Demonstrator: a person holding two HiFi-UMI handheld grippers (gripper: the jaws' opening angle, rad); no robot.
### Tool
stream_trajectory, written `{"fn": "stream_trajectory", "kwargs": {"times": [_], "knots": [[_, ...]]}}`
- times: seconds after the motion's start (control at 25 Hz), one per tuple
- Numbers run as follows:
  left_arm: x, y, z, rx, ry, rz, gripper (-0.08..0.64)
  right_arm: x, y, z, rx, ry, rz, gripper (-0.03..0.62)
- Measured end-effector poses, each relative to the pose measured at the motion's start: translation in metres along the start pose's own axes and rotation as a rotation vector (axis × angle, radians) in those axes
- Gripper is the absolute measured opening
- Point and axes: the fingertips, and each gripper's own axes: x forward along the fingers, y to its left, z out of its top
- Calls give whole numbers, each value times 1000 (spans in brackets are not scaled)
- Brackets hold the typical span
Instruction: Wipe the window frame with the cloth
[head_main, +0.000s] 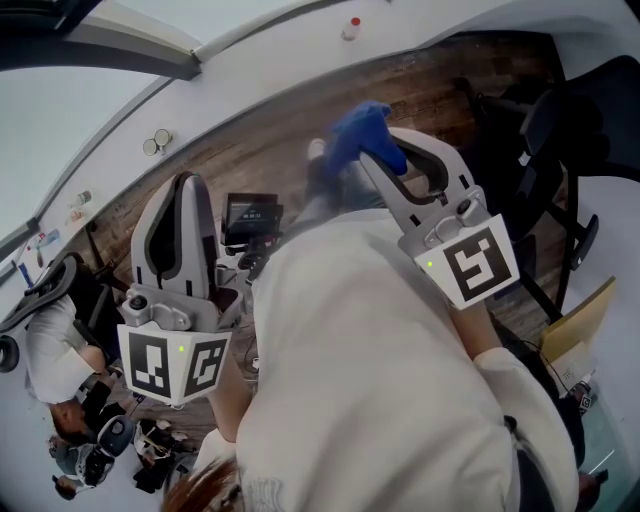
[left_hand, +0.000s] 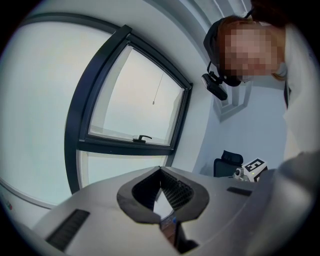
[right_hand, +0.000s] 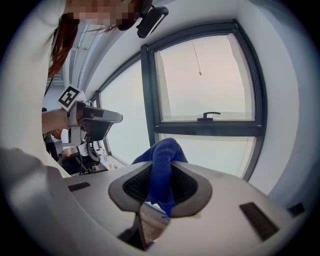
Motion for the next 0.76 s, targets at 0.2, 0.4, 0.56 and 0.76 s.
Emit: {"fn": "stream_trajectory", "kwargs": {"times": [0.2, 0.4, 0.56, 0.76], "knots": [[-4, -1, -4, -3, -1, 3, 9, -2, 2, -3, -1, -3, -3, 91], [-7, -3, -2, 1, -11, 0, 9, -6, 4, -1, 0, -13, -9, 91], [-7, -7, -1, 3, -14, -9, 9, -10, 4, -1, -2, -18, -12, 91], [-6, -11, -3, 1, -13, -18, 9, -12, 3, -5, 7, -13, -17, 91]]}}
